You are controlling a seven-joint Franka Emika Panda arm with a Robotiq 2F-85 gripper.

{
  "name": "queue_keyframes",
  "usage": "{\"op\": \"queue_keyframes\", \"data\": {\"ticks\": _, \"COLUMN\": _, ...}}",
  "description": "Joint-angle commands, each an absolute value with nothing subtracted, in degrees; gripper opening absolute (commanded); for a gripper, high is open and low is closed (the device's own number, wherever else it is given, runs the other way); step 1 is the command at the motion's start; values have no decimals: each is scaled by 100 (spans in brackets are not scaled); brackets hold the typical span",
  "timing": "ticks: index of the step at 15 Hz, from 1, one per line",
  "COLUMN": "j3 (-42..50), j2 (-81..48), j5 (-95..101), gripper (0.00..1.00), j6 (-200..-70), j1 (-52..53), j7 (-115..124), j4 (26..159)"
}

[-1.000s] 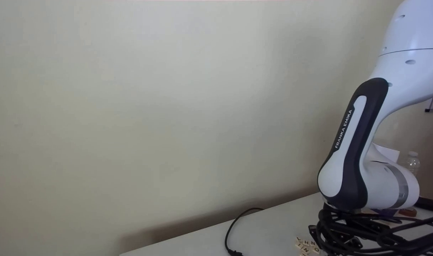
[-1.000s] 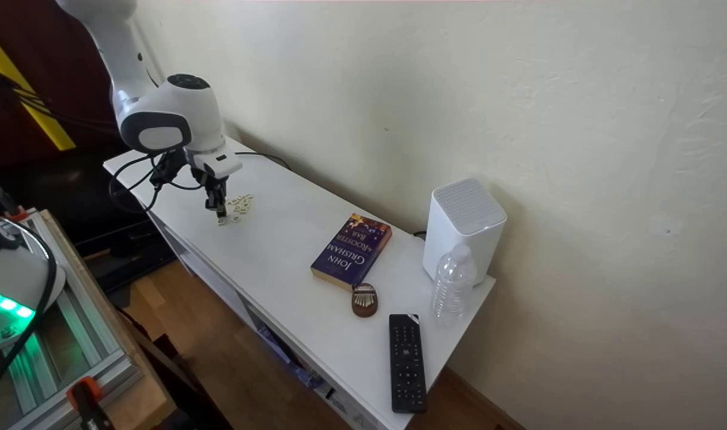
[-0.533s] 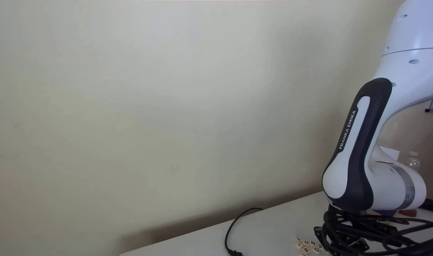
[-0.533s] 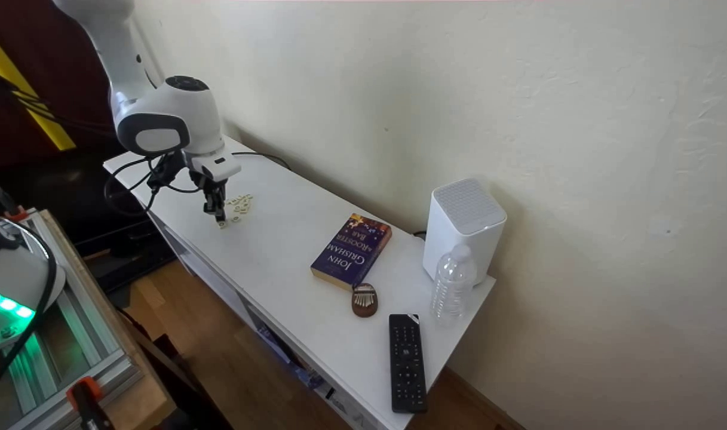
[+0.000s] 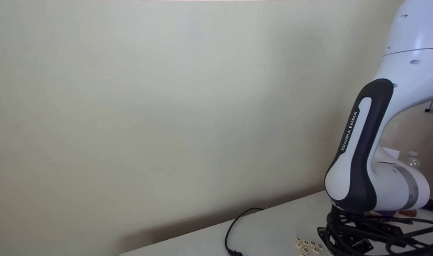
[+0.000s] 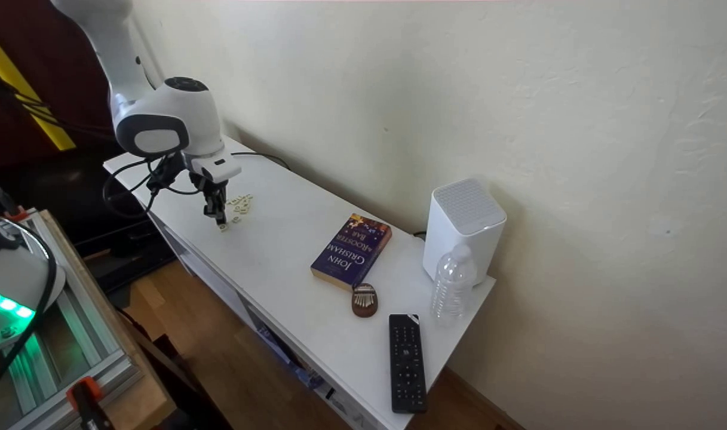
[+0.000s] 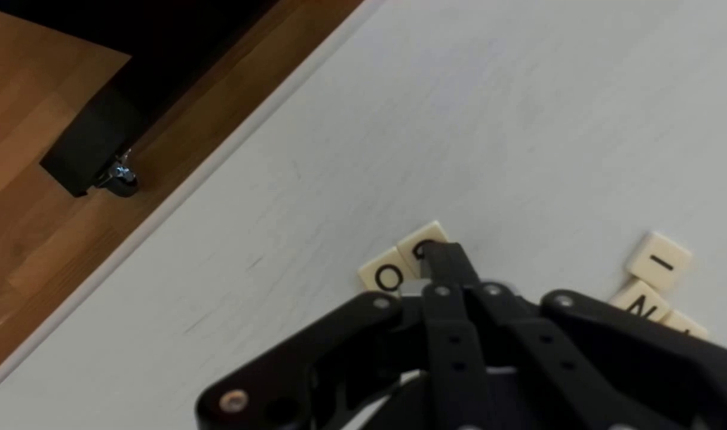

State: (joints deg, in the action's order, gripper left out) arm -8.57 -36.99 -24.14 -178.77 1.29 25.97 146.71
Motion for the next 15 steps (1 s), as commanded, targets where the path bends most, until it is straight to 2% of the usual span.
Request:
{"op": "queue_keyframes", "data": {"ticks": 1, "j3": -822, "j2": -3801, "j5": -2420, "gripper": 0, "j6": -18006, "j1": 168, "j7": 2545, "j4": 14712}}
{"op": "queue_keyframes", "data": {"ticks": 15, "j3": -936, "j2": -3418, "j5": -2398, "gripper": 0, "j6": -18313, "j1": 160, "j7": 2441, "j4": 14965}}
